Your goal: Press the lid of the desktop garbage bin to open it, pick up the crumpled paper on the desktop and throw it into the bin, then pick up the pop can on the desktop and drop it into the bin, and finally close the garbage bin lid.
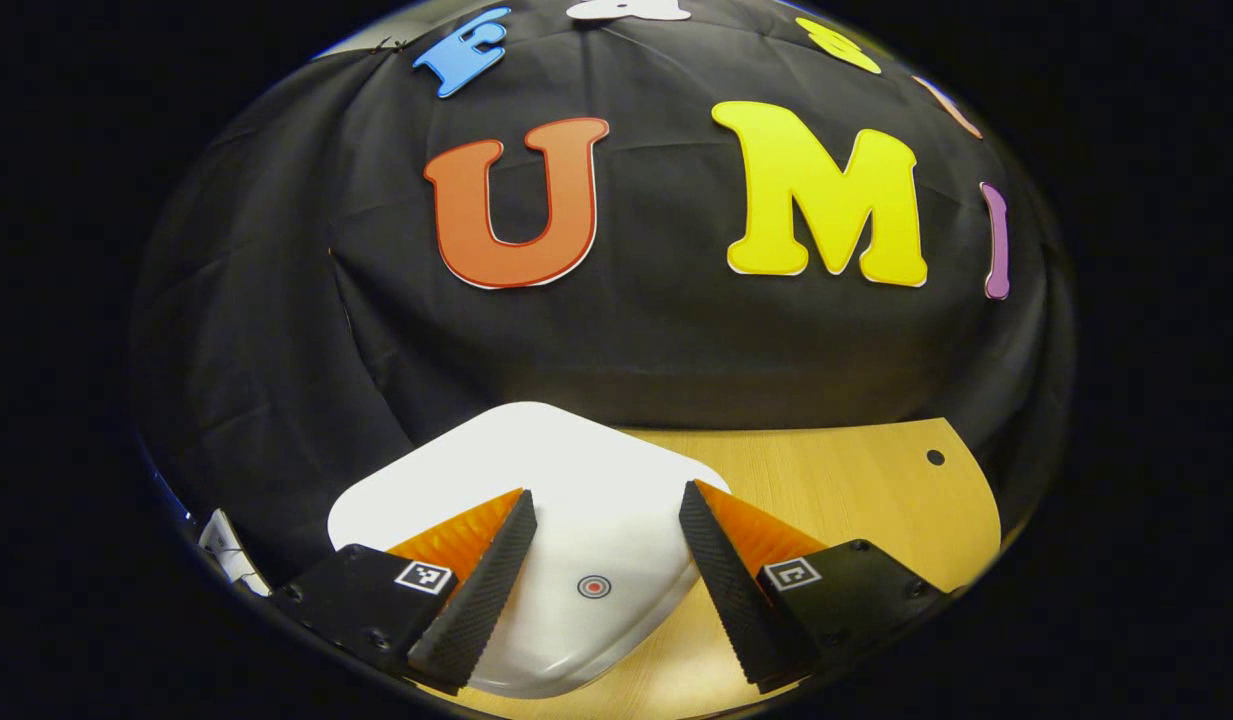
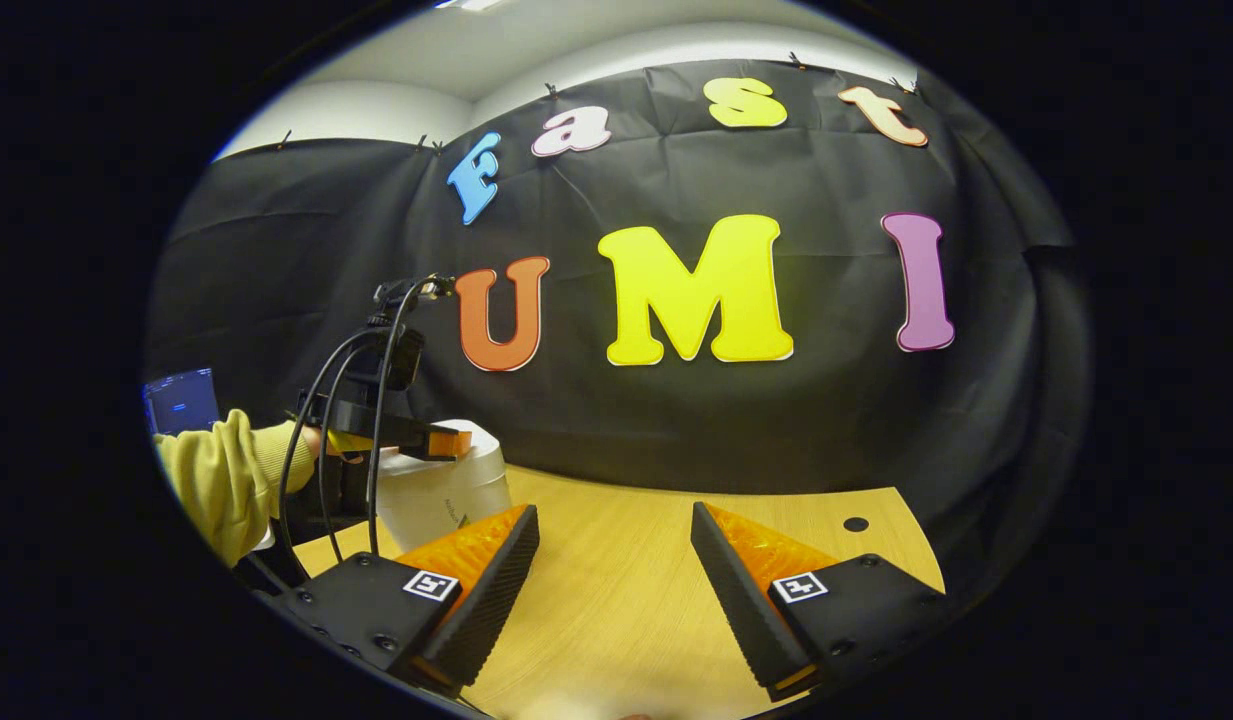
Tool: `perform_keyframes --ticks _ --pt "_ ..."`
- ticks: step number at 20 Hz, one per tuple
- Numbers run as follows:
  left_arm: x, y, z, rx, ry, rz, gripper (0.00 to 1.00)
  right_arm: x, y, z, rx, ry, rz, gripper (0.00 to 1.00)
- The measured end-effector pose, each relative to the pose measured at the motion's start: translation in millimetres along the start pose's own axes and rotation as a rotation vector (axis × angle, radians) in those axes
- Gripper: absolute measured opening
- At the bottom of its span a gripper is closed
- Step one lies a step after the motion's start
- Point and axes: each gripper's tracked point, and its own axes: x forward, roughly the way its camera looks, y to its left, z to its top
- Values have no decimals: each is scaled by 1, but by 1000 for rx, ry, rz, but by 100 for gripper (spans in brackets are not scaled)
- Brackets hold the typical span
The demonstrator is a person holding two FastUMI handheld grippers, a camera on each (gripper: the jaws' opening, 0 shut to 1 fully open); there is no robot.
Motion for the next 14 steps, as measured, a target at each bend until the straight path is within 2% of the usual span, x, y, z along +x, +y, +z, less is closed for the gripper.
perform_keyframes --ticks 2,3,5,8,11,14 --pt "0 -1 1 -43 -61 0 98 1 2 1 10 -13 9 97" --pt "0 -2 3 -21 -66 11 98 2 3 2 13 -12 15 97" --pt "3 -3 0 6 -39 24 98 1 5 3 12 -16 26 98" --pt "-1 -2 0 -27 -28 34 97 -3 12 12 -12 -46 43 97" --pt "-4 -4 -5 14 52 47 97 -8 19 19 -36 -68 58 98" --pt "-6 -4 -3 -27 53 44 98 -17 26 33 -58 -118 72 97"
